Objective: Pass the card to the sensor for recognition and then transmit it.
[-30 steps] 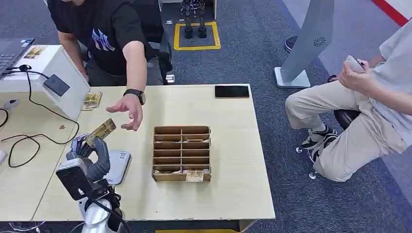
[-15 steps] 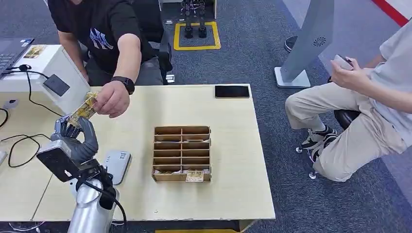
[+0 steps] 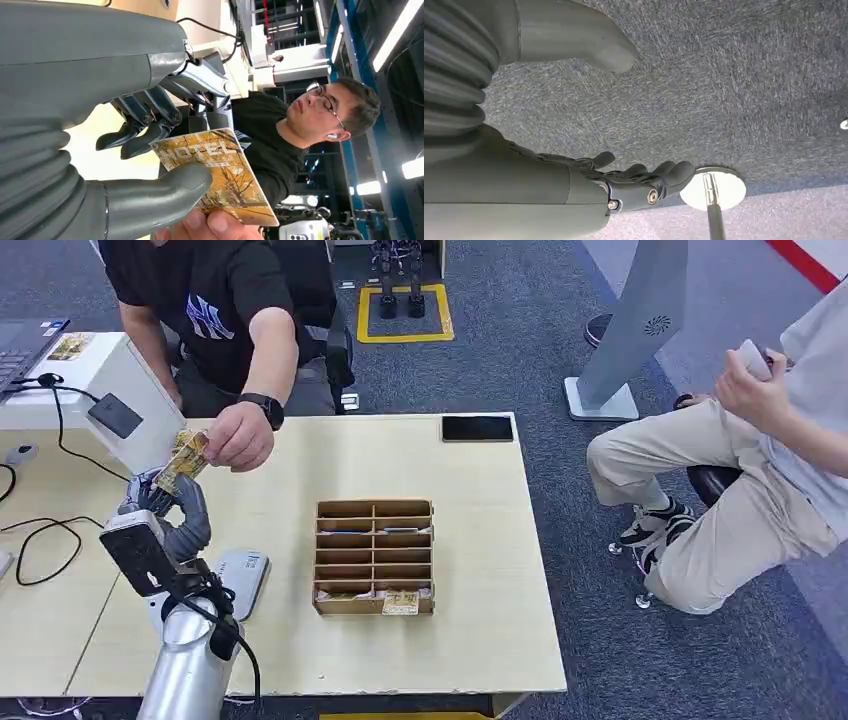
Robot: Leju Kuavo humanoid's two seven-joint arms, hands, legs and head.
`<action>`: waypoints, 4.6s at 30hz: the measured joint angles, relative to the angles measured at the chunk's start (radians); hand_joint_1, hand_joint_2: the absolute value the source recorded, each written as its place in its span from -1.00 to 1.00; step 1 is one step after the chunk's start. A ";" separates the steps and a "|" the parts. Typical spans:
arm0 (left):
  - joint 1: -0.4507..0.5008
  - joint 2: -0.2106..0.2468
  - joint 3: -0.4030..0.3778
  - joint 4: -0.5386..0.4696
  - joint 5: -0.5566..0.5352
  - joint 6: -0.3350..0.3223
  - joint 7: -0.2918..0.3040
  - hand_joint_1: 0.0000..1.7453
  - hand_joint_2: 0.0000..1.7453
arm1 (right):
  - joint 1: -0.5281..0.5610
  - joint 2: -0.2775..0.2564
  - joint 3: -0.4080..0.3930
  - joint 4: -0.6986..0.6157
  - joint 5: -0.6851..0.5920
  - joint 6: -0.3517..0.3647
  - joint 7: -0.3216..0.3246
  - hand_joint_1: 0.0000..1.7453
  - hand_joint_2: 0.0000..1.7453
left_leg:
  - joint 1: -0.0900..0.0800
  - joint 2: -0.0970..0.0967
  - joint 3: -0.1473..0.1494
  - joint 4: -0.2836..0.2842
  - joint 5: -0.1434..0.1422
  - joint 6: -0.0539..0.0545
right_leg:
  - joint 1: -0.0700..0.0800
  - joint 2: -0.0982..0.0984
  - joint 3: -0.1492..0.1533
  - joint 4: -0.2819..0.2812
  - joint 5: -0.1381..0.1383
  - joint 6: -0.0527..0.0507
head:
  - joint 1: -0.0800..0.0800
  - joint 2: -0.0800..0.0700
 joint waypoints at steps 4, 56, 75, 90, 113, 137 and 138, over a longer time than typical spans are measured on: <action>-0.002 0.003 0.000 0.008 0.000 0.000 0.000 1.00 1.00 | 0.000 0.000 0.000 0.000 0.000 0.000 0.000 -1.00 1.00 | 0.000 0.000 0.000 0.000 0.000 0.000 | 0.000 0.000 0.000 0.000 0.000 0.000 | 0.000 0.000; 0.229 0.013 -0.050 -0.317 0.202 -0.270 -0.122 -1.00 1.00 | 0.003 0.000 -0.018 0.008 -0.055 0.000 -0.031 -1.00 1.00 | 0.000 0.000 -0.001 0.000 -0.001 0.000 | 0.000 0.000 -0.001 -0.001 0.000 0.000 | 0.000 0.000; 0.395 0.148 -0.273 -0.342 -0.230 -0.578 -0.165 -1.00 1.00 | 0.014 -0.006 -0.025 0.018 -0.101 0.000 -0.043 -1.00 1.00 | 0.000 0.001 -0.002 0.000 -0.002 0.001 | 0.000 0.000 -0.002 -0.001 -0.001 0.001 | 0.000 0.000; 0.339 0.251 -0.442 -0.203 -0.613 -0.403 0.072 -1.00 1.00 | 0.019 -0.013 0.000 0.024 -0.110 0.000 -0.021 -1.00 1.00 | 0.000 0.001 -0.002 0.000 -0.002 0.001 | 0.000 0.000 -0.001 -0.001 -0.001 0.001 | 0.000 0.000; 0.274 0.247 -0.502 0.000 -1.062 -0.177 0.343 -1.00 1.00 | 0.029 -0.013 0.031 0.024 -0.106 0.000 0.015 -1.00 1.00 | 0.000 0.001 -0.002 0.000 -0.002 0.001 | 0.000 0.000 -0.002 -0.001 -0.001 0.001 | 0.000 0.000; 0.280 0.176 -0.490 0.041 -1.301 0.087 0.510 -1.00 1.00 | 0.037 -0.013 0.075 0.023 -0.108 0.000 0.040 -1.00 1.00 | 0.000 0.001 -0.002 0.000 -0.002 0.001 | 0.000 0.000 -0.002 -0.001 -0.001 0.001 | 0.000 0.000; 0.280 0.172 -0.489 0.043 -1.301 0.087 0.512 -1.00 1.00 | 0.037 -0.013 0.075 0.023 -0.108 0.000 0.040 -1.00 1.00 | 0.000 0.001 -0.002 0.000 -0.002 0.001 | 0.000 0.000 -0.002 -0.001 -0.001 0.001 | 0.000 0.000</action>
